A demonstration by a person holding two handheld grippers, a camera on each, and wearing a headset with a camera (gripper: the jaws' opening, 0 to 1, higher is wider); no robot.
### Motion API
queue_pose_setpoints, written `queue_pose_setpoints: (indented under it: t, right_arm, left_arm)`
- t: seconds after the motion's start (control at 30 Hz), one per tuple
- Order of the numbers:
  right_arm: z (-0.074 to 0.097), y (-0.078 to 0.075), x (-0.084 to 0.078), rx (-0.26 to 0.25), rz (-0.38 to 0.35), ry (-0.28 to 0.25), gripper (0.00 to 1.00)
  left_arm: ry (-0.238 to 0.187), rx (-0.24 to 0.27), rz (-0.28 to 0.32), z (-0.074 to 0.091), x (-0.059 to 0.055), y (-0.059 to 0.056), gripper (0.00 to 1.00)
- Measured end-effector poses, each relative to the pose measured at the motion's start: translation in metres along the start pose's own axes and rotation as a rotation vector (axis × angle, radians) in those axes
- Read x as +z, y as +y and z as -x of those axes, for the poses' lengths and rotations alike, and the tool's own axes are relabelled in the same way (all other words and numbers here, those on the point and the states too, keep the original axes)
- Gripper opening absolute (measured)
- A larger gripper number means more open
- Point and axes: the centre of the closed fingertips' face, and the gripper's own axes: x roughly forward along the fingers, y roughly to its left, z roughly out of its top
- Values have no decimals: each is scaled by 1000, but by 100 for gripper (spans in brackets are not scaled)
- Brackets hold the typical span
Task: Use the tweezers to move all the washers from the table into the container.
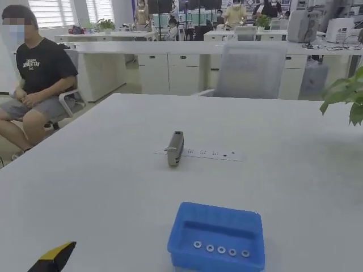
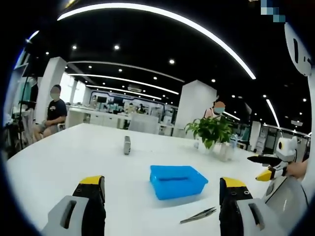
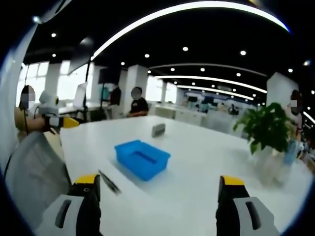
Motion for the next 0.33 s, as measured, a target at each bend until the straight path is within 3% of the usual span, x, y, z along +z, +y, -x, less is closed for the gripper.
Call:
queue_pose_setpoints:
  t: [0.17,0.33]
  right_arm:
    - [0,-2,-5,-9,-12,24,95]
    - [1,-2,-2,0,-56,2,92]
  left_arm:
    - [10,23,-5,2,-2,6,99]
    - [44,7,-55,1,-7,4,99]
